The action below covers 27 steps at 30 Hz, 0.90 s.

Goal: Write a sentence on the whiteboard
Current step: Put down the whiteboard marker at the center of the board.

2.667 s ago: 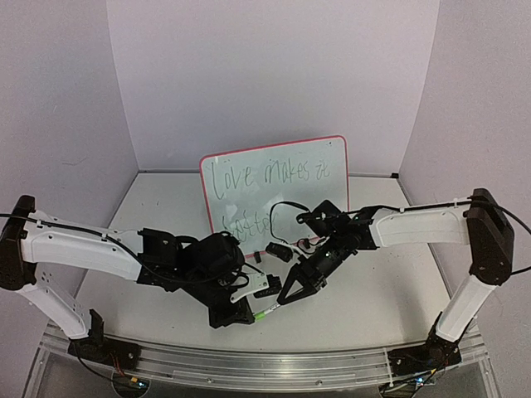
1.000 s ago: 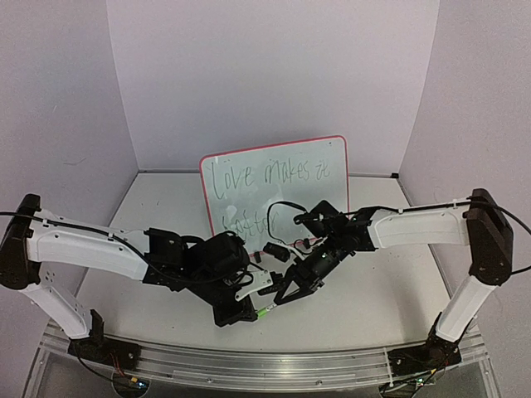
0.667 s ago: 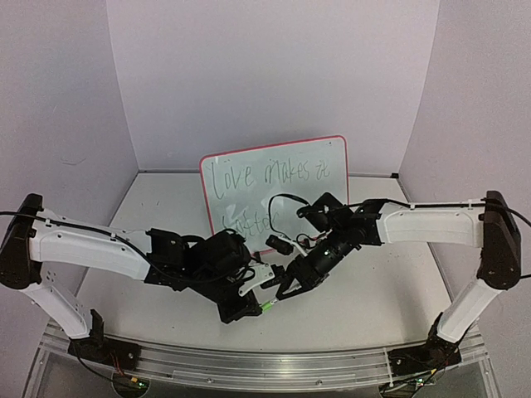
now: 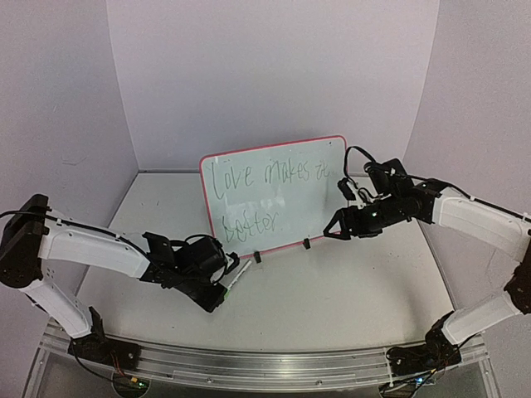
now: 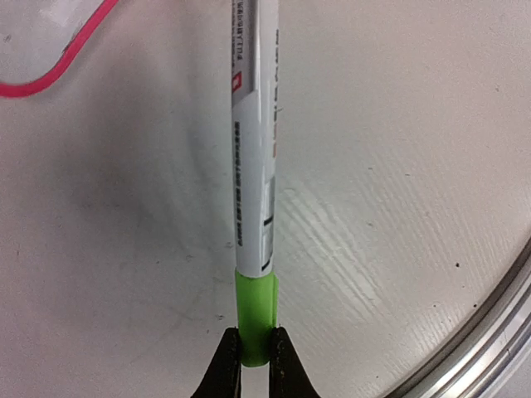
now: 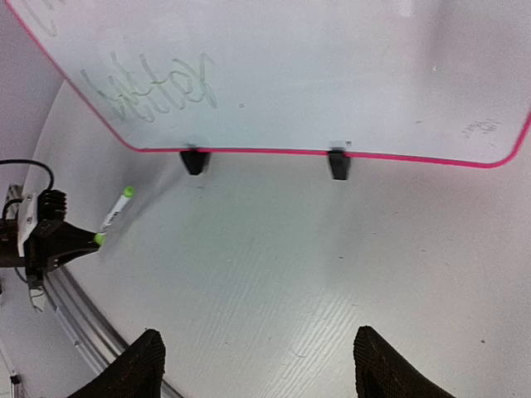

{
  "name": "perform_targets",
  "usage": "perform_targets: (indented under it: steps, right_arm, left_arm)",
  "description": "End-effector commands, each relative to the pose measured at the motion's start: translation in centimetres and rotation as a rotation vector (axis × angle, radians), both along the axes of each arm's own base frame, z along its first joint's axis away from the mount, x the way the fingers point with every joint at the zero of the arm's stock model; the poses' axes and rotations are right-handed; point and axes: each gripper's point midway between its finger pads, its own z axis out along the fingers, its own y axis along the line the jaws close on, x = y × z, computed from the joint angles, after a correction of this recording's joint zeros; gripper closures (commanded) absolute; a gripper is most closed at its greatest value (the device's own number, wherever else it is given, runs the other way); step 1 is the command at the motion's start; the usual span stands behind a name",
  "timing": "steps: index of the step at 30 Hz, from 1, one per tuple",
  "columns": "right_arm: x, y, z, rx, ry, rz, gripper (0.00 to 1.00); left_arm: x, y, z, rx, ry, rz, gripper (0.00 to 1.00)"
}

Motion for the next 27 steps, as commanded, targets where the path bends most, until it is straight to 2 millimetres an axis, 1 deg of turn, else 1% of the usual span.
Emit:
perform_targets:
  steps: [1,5,8,12,17,20,22,24,27]
  right_arm:
    - [2.3,-4.7,0.4,-0.095,-0.092,-0.225,0.24]
    - [3.2,-7.8,1.6,-0.123,-0.153,-0.346,0.19]
    - [3.5,-9.3,2.4,-0.133,-0.188,-0.400,0.16]
    - [3.9,-10.9,2.9,-0.141,-0.209,-0.454,0.14]
    - [3.9,-12.1,2.8,-0.147,-0.209,-0.496,0.14]
    - [3.8,-12.7,2.8,-0.152,-0.217,-0.523,0.14]
    - [3.7,-13.0,3.0,-0.146,-0.231,-0.537,0.14]
    - [3.6,-13.2,2.8,-0.140,-0.241,-0.542,0.13]
    - [3.8,-13.9,2.4,-0.158,-0.268,-0.568,0.12]
  left_arm:
    - [0.3,3.6,0.5,0.010,0.050,0.201,1.00]
    - [-0.1,5.8,0.8,0.010,0.087,0.307,1.00]
    - [0.0,7.0,1.3,-0.003,0.105,0.369,1.00]
    - [0.3,8.7,1.5,0.003,0.146,0.444,1.00]
    - [1.2,10.5,1.2,0.014,0.170,0.531,1.00]
    - [2.5,10.6,1.2,-0.007,0.169,0.549,1.00]
    - [4.2,10.7,1.5,-0.013,0.139,0.558,1.00]
    - [6.0,10.7,1.9,-0.036,0.113,0.574,1.00]
    - [8.4,10.3,2.1,-0.084,0.096,0.576,0.94]
